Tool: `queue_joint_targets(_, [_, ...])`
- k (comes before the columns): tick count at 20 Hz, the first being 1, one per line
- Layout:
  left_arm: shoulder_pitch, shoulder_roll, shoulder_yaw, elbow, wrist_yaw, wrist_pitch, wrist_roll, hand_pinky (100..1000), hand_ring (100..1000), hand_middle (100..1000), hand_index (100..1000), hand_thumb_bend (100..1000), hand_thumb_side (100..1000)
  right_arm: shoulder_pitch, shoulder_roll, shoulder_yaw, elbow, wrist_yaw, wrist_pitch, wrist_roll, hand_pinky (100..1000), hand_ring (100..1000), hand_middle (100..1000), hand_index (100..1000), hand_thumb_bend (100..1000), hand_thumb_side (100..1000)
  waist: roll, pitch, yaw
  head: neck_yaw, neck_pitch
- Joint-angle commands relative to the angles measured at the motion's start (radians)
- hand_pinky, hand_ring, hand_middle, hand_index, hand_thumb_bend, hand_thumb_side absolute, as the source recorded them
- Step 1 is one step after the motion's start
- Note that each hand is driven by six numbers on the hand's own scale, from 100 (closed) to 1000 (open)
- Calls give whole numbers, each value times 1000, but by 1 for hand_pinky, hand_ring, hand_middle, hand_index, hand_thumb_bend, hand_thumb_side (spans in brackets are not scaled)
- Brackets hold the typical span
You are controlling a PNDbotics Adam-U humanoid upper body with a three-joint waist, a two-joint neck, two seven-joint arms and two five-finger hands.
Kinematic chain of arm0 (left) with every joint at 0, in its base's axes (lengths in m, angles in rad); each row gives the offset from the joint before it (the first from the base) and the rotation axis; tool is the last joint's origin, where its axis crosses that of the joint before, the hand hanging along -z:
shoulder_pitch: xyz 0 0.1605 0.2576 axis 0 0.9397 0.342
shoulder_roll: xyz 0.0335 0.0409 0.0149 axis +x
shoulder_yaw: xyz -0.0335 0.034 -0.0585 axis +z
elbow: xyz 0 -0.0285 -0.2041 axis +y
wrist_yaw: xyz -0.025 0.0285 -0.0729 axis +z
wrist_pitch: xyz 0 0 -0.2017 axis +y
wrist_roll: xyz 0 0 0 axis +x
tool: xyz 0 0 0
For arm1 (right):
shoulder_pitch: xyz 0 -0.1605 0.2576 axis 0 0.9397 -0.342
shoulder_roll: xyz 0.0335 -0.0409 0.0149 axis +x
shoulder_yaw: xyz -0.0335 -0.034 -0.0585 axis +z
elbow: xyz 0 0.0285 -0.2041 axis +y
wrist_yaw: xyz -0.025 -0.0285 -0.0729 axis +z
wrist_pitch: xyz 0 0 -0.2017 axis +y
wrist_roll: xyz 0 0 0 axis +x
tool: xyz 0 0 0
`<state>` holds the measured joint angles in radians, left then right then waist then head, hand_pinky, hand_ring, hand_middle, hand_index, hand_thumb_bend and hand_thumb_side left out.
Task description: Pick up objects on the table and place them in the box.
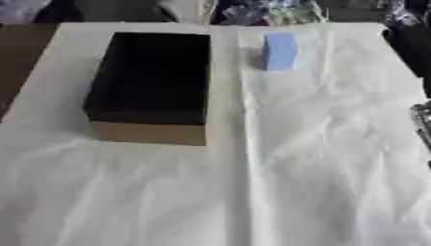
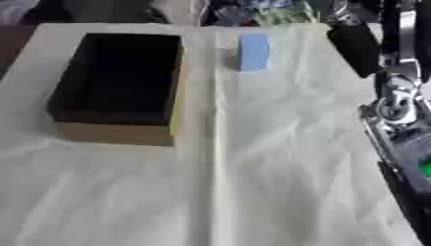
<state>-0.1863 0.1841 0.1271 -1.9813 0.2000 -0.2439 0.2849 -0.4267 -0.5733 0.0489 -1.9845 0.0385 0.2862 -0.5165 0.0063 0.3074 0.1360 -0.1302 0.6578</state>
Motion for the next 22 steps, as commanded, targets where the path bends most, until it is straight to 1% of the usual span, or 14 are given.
queue_joint_targets(1, [-10,14,2,-19,3,-1,4,972,691,668,870,100,538,-11,-19,-12,-15,12,4,5,839,723,619,821,100,409,1,-18,0,-2,-2])
queue_joint_targets(4, [-11,14,1,-19,4,0,3,972,692,668,870,100,539,-16,-31,-8,-15,15,19,14,843,733,627,826,100,395,0,-17,2,-4,-2])
queue_joint_targets(6, [-11,15,0,-19,4,0,2,972,692,668,870,100,539,-26,-55,0,-15,22,45,28,846,739,635,828,100,384,-1,-16,2,-4,-1])
queue_joint_targets(7, [-11,16,0,-19,4,0,1,972,692,668,870,100,538,-34,-72,6,-15,27,62,40,850,746,645,832,100,364,-1,-16,2,-5,0])
queue_joint_targets(12, [-13,21,-5,-19,7,2,-3,972,692,668,870,100,536,-102,-161,41,-15,71,170,118,860,765,674,837,100,328,-4,-19,5,-7,5])
queue_joint_targets(17, [-13,27,-10,-19,11,3,-7,970,692,668,870,100,533,-197,-251,85,-15,119,290,240,868,780,696,834,100,301,-6,-28,8,-11,14])
queue_joint_targets(22, [-11,33,-15,-19,15,6,-9,970,693,669,870,100,531,-292,-318,125,-15,160,402,366,876,797,717,833,100,276,-8,-38,7,-14,21])
